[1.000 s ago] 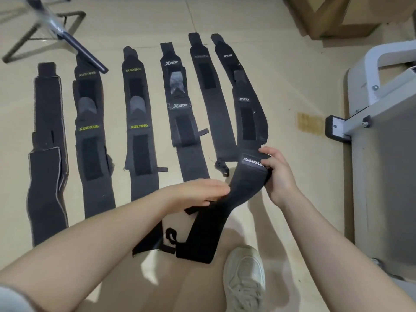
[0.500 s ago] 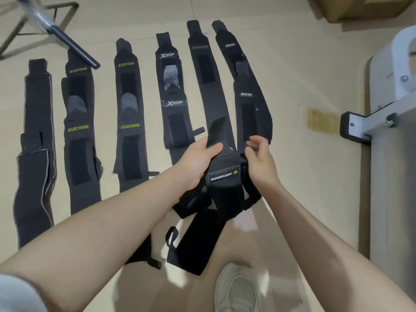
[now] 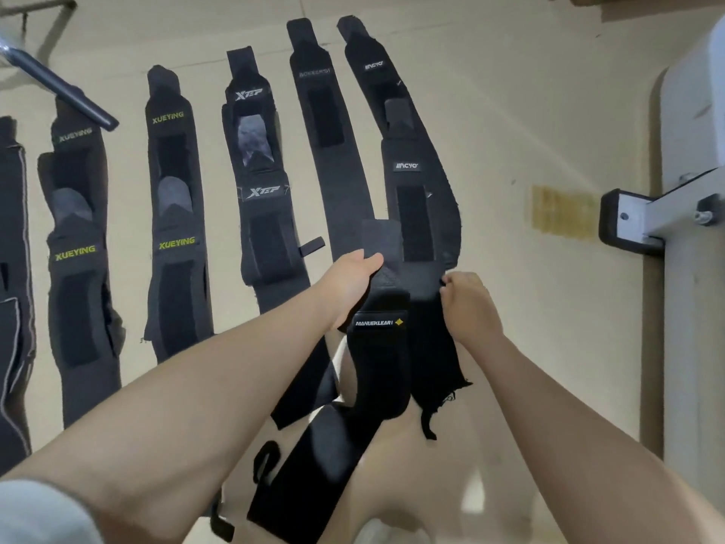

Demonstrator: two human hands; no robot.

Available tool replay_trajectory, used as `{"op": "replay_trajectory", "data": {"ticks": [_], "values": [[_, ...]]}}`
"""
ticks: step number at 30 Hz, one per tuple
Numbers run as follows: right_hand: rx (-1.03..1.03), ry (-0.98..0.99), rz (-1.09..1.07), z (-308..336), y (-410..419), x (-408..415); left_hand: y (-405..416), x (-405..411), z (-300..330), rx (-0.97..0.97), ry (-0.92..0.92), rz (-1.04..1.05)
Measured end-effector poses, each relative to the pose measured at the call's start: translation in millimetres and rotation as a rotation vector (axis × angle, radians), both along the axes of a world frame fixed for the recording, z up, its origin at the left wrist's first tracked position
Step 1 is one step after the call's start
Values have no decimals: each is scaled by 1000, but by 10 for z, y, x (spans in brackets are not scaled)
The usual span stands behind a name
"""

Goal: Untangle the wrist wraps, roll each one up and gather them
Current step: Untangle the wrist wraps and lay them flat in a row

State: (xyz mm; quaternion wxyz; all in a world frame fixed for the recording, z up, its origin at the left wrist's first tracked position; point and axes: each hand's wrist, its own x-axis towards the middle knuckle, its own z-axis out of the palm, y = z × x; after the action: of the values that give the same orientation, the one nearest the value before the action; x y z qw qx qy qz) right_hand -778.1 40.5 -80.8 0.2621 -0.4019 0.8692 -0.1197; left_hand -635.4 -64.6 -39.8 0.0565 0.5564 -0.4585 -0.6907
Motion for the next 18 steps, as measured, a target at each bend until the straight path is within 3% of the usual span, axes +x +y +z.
{"op": "replay_trajectory", "data": {"ticks": [4, 10, 15, 18], "values": [[-100, -68, -7, -97, -388, -86, -78, -164, -95, 25, -43, -17], [-85, -204, -341, -187, -649, -234, -108, -251, -244, 100, -84, -21], [-37, -587, -393, -142, -729, -355, -150, -249, -309, 132, -83, 0], [12, -680, -482, 25, -791, -512, -159, -237, -284, 136, -75, 14]]}}
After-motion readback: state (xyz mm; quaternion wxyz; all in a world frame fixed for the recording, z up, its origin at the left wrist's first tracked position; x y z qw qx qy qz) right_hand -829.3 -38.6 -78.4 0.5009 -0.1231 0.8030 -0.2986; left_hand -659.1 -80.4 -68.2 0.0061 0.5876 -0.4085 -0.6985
